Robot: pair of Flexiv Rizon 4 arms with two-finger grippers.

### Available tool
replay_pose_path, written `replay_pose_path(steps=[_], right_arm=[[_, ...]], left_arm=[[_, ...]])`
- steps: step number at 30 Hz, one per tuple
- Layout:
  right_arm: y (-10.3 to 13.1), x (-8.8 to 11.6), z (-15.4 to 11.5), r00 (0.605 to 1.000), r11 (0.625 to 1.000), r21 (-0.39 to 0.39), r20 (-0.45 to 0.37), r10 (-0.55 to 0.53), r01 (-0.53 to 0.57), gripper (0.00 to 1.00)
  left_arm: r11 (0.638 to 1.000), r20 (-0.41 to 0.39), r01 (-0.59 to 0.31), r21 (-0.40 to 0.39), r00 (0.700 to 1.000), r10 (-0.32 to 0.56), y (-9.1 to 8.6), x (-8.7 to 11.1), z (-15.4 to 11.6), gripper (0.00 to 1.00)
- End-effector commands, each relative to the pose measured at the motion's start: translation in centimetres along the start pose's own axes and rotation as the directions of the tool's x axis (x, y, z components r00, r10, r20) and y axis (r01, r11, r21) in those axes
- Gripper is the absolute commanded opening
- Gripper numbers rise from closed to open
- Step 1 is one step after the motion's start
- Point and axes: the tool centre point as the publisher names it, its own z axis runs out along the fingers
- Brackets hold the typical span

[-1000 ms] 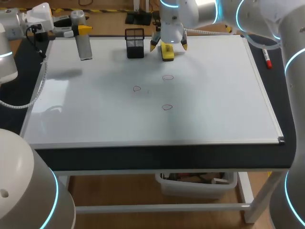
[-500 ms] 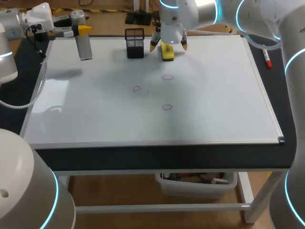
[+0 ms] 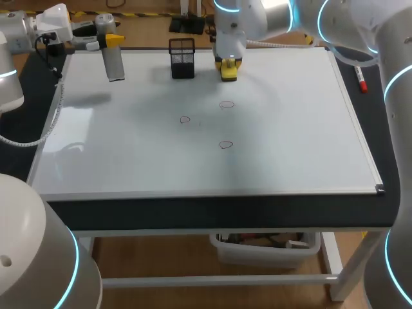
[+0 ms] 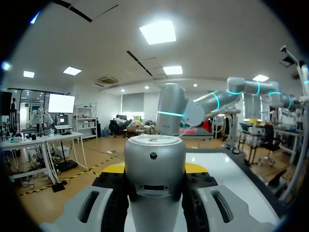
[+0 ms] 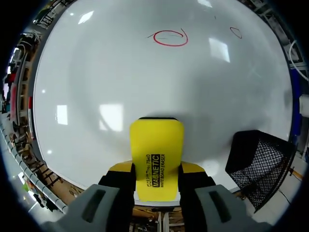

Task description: Pick up the inspection probe, press it on each red-marked spot on the whiteboard one by one, put down the probe, pick up the eraser, and wipe off all the red marks.

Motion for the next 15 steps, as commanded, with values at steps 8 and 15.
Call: replay_pose_path(steps=[8, 15], right_arm=[[-4.9, -0.2, -0.9, 0.999, 0.893, -0.449, -0.020, 0.034, -0.039, 0.00], [-4.7, 0.2, -1.8, 0.998, 0.883, -0.465, -0.029, 0.061, -0.068, 0.00]], left_arm=[[1.000, 0.004, -0.002, 0.000, 1.000, 0.002, -0.1, 0.2, 0.0, 0.00], [1.000, 0.004, -0.002, 0.000, 1.000, 0.002, -0.1, 0.2, 0.0, 0.00]])
